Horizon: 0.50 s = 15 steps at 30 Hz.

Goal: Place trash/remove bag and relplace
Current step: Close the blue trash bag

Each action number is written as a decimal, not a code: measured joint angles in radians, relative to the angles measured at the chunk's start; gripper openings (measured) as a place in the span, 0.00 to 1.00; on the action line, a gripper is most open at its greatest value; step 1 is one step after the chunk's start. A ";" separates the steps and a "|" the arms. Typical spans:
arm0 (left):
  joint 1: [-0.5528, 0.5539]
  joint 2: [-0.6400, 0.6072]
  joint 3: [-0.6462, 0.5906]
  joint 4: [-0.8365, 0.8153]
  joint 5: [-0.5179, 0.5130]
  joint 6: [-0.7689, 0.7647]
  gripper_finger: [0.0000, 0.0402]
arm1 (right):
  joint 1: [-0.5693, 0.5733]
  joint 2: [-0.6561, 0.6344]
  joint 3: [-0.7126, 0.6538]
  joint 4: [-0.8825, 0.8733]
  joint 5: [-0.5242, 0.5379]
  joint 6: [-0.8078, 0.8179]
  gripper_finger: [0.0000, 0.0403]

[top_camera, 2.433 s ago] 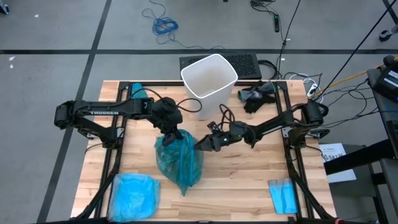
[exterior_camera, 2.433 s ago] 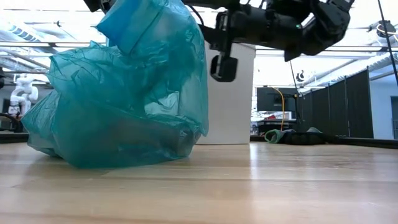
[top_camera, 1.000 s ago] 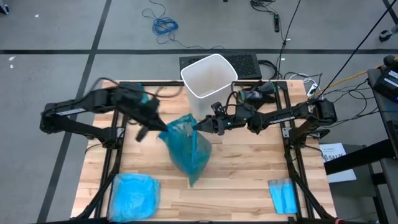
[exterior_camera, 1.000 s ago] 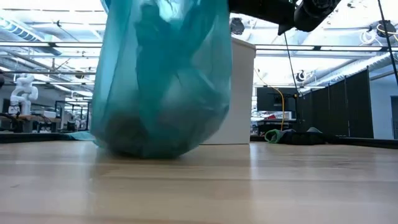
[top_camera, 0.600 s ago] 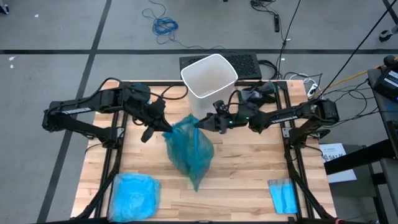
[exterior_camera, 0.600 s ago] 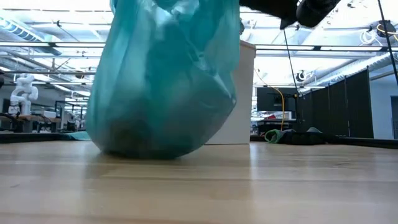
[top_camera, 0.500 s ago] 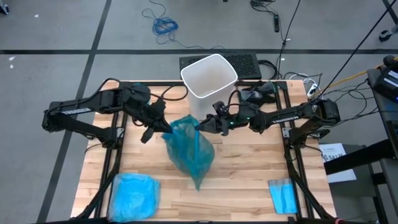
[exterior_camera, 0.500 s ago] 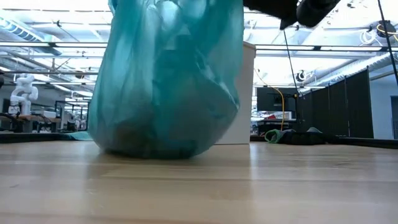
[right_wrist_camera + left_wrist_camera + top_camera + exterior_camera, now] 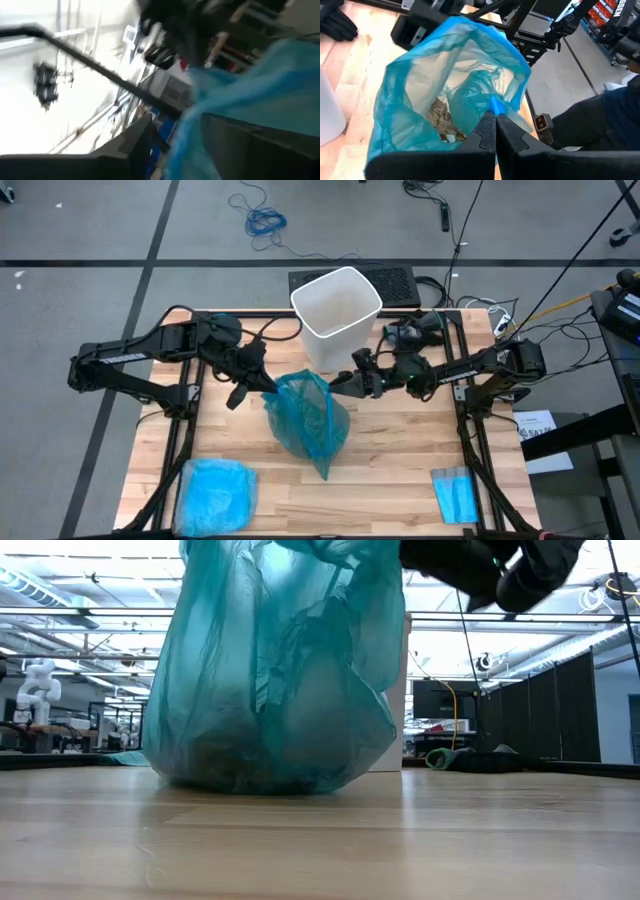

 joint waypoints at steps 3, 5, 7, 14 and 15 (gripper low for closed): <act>0.000 0.000 0.000 0.000 0.000 0.006 0.00 | -0.002 0.003 -0.044 0.032 0.027 0.039 0.42; 0.001 0.000 0.000 0.000 0.000 0.006 0.00 | 0.002 0.002 -0.047 0.042 0.020 0.045 0.41; 0.002 0.000 0.000 0.000 -0.001 0.006 0.00 | 0.008 0.002 -0.047 0.052 0.012 0.045 0.39; 0.002 0.000 0.000 0.000 -0.002 0.006 0.00 | 0.016 0.002 -0.047 0.122 -0.050 0.043 0.27; 0.002 0.000 0.000 0.000 -0.005 0.006 0.00 | 0.016 0.002 -0.047 0.130 -0.061 0.044 0.25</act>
